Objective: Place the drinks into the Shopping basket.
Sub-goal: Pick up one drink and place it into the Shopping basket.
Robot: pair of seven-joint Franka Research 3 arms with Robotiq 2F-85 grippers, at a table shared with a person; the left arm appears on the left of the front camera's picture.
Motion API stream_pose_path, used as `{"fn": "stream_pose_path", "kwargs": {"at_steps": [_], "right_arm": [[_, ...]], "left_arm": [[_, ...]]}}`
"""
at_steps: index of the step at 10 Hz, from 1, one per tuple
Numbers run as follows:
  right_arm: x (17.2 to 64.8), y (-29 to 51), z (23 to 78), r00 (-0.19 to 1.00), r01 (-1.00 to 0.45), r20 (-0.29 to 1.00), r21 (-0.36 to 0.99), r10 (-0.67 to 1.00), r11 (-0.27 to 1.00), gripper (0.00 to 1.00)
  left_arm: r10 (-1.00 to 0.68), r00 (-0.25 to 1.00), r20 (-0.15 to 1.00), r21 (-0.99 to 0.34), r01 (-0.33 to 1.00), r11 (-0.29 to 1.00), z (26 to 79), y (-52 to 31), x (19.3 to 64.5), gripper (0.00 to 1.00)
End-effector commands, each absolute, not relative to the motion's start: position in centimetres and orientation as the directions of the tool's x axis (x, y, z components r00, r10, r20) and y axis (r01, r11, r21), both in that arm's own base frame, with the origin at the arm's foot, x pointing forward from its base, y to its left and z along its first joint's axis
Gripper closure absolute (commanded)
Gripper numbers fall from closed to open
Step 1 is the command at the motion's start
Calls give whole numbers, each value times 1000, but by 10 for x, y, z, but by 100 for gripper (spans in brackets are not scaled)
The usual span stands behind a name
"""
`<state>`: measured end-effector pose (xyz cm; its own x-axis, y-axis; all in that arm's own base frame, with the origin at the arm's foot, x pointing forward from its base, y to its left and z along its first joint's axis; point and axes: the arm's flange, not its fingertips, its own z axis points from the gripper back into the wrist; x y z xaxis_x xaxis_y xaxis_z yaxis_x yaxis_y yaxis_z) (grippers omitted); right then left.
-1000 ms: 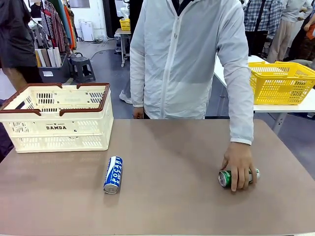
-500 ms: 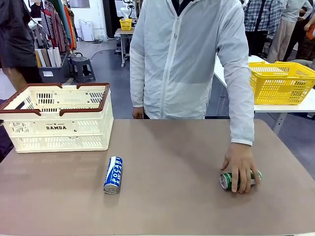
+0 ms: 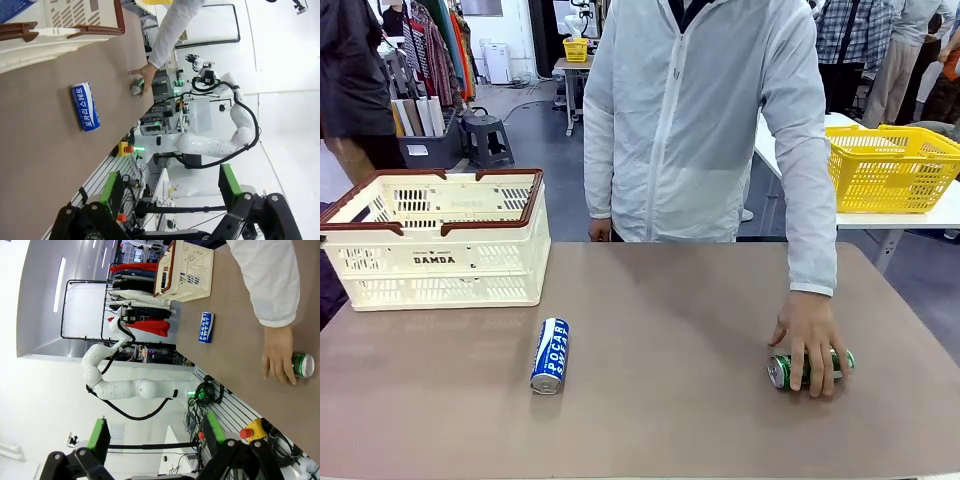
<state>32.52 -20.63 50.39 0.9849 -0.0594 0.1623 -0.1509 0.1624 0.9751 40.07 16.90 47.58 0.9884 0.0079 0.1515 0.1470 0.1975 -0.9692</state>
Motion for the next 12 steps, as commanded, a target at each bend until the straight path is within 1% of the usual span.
{"fn": "stream_pose_path", "kwargs": {"at_steps": [1, 7, 8, 9, 10, 11, 12], "right_arm": [[324, -207, 509, 987, -139, 149, 977, -51, 162, 0], [324, -207, 509, 987, -139, 149, 977, -51, 162, 0], [324, -207, 509, 987, -139, 149, 977, -51, 162, 0], [324, -207, 509, 987, -139, 149, 977, -51, 162, 0], [324, -207, 509, 987, -139, 149, 977, -51, 162, 0], [324, -207, 509, 987, -139, 149, 977, -51, 162, 0], [324, -207, 509, 987, -139, 149, 977, -51, 162, 0]], "left_arm": [[2, 990, 139, -971, 136, 197, 477, 170, 397, 0], [8, 989, 149, -970, 145, 197, 475, 169, 401, 0], [19, 998, 61, -943, 51, 329, 501, 126, 403, 0], [0, 1000, 5, -886, 5, 463, 523, 66, 405, 0], [-6, 999, -45, -806, -33, 591, 530, 16, 410, 0], [-25, 996, -86, -730, -46, 682, 527, -28, 416, 0], [11, 996, -86, -626, -63, 777, 519, -71, 418, 0]]}}
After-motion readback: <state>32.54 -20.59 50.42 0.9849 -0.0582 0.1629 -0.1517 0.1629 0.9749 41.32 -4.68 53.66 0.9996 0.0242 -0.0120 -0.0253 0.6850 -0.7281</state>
